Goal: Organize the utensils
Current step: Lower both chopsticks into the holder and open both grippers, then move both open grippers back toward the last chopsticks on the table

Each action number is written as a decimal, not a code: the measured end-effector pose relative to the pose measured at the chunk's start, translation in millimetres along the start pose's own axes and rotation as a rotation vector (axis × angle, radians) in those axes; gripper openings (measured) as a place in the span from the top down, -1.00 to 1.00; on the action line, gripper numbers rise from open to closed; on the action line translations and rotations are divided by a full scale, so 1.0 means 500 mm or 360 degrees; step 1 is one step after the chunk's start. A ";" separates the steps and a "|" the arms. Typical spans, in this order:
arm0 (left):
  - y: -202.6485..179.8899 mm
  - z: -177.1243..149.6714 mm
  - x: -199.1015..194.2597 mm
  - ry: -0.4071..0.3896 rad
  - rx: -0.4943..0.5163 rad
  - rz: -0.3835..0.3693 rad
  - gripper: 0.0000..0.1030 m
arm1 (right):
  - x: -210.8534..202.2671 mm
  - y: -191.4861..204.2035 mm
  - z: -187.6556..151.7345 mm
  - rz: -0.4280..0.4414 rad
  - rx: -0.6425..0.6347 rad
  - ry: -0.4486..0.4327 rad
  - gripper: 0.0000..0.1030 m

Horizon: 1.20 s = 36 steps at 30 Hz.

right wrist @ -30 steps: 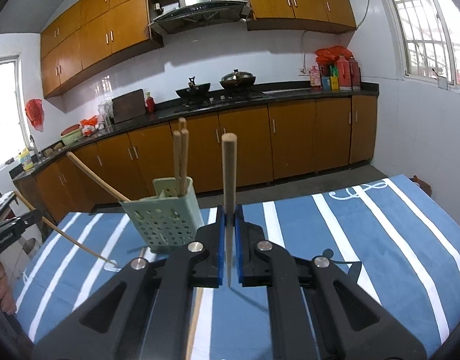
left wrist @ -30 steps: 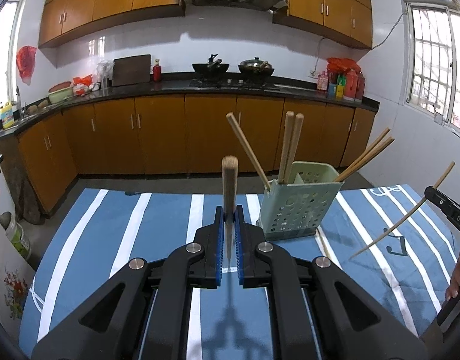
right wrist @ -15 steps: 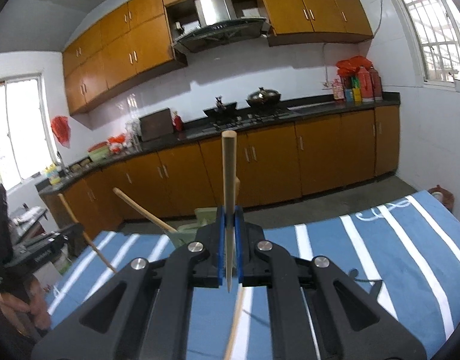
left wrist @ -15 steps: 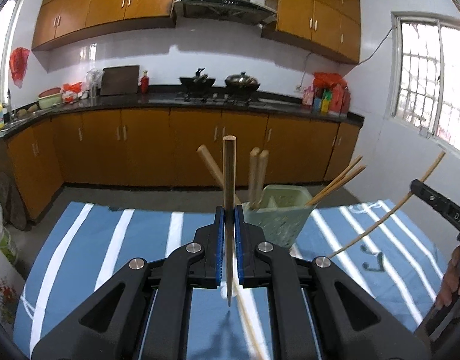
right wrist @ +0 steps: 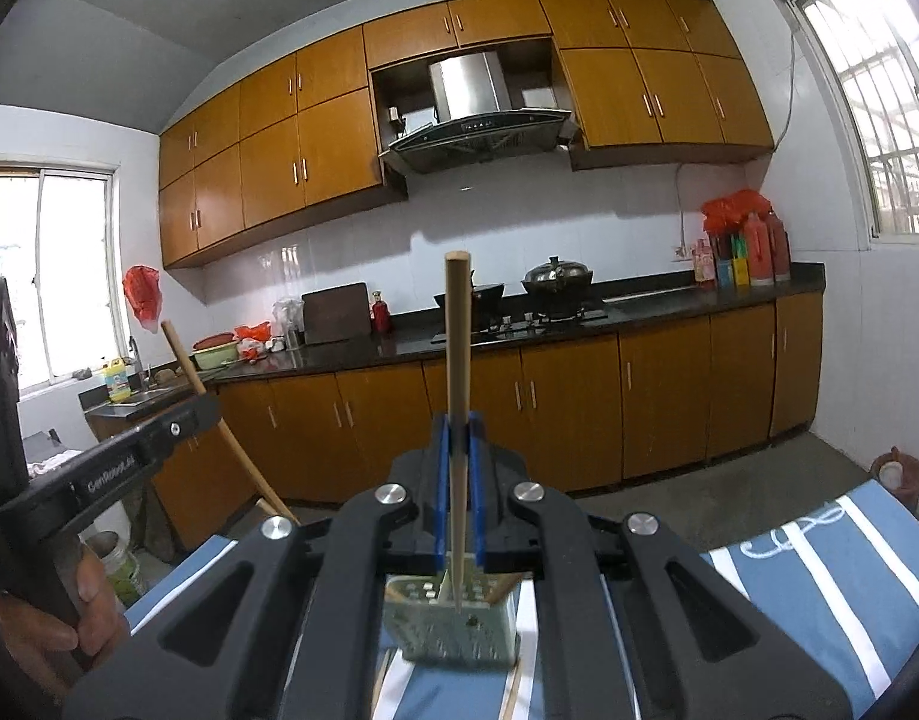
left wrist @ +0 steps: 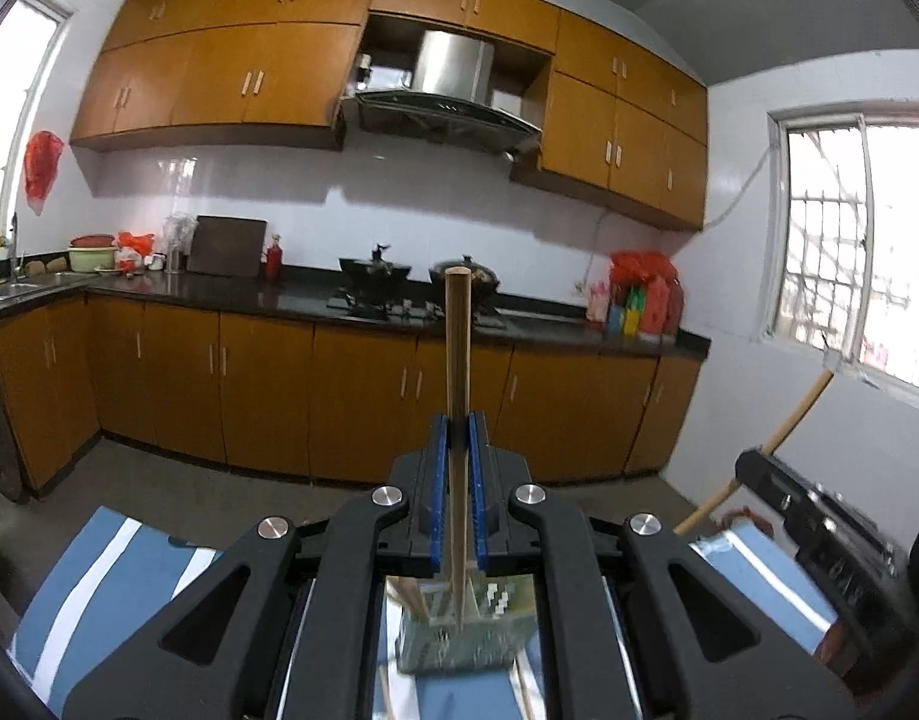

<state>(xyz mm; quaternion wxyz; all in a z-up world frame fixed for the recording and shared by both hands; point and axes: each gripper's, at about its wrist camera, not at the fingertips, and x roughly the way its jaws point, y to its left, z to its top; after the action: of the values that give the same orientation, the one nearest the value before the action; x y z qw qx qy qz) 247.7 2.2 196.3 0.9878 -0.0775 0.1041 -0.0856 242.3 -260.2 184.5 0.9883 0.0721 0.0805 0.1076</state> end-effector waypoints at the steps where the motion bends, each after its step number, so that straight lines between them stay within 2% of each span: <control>1: 0.001 0.000 0.010 -0.0006 -0.0009 0.0011 0.86 | 0.014 -0.001 0.001 -0.0007 0.0003 -0.0001 0.85; 9: 0.011 -0.032 0.072 0.0005 -0.0047 0.0049 0.86 | 0.112 -0.015 -0.021 -0.0030 0.0022 0.0051 0.86; 17: 0.017 -0.071 0.107 0.0141 -0.0049 0.0034 0.85 | 0.163 -0.022 -0.072 -0.0014 0.0055 0.0192 0.82; 21: 0.020 -0.070 0.103 0.0151 -0.0048 0.0021 0.81 | 0.151 -0.025 -0.072 -0.0008 0.0070 0.0181 0.80; 23: 0.021 -0.068 0.094 0.0145 -0.0047 0.0017 0.57 | 0.145 -0.024 -0.070 -0.0008 0.0077 0.0176 0.79; 24: 0.020 -0.066 0.089 0.0134 -0.0046 0.0023 0.36 | 0.141 -0.023 -0.070 -0.0008 0.0078 0.0173 0.78; 25: 0.020 -0.065 0.083 0.0121 -0.0042 0.0026 0.33 | 0.135 -0.022 -0.068 -0.0008 0.0079 0.0169 0.78; 29: 0.017 -0.058 0.063 0.0113 -0.0032 0.0026 0.33 | 0.104 -0.020 -0.064 -0.0003 0.0063 0.0150 0.77; 33: 0.029 -0.055 0.019 0.0100 -0.0026 0.0039 0.33 | 0.051 -0.023 -0.067 -0.0016 0.0037 0.0128 0.61; 36: 0.048 -0.073 -0.023 0.0122 -0.0013 0.0079 0.33 | 0.011 -0.041 -0.092 -0.0039 0.0038 0.0161 0.59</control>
<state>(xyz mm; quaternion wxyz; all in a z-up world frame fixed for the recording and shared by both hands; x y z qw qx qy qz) 232.0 22.6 159.1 0.9846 -0.0756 0.1442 -0.0636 243.6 -273.0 135.7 0.9833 0.0773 0.1326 0.0982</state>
